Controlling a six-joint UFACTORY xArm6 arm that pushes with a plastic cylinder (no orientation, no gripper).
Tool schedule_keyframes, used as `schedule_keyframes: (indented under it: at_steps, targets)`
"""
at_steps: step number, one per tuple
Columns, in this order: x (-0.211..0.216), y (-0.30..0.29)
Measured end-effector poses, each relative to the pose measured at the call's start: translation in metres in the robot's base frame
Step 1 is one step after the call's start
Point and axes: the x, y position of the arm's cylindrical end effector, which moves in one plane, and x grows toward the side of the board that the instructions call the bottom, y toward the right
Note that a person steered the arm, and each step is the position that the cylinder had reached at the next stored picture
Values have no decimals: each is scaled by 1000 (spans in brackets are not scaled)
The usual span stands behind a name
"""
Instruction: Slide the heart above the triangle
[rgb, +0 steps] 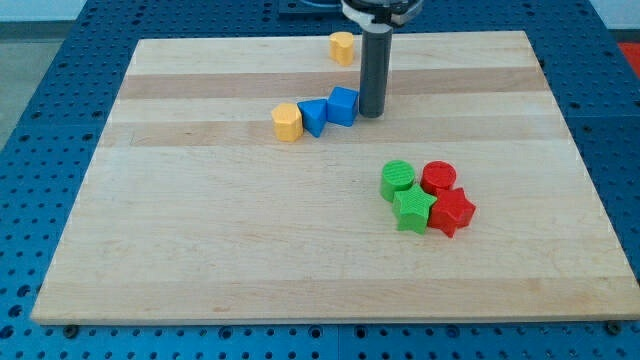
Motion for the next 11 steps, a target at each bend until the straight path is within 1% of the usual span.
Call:
schedule_keyframes:
  at_steps: [2,4,5,6,7,9,11]
  targets:
    - [-63,16]
    - [-124,16]
    - [-146,5]
    - [-151,-30]
    - [-147,-35]
    - [-100,-36]
    - [-68,-41]
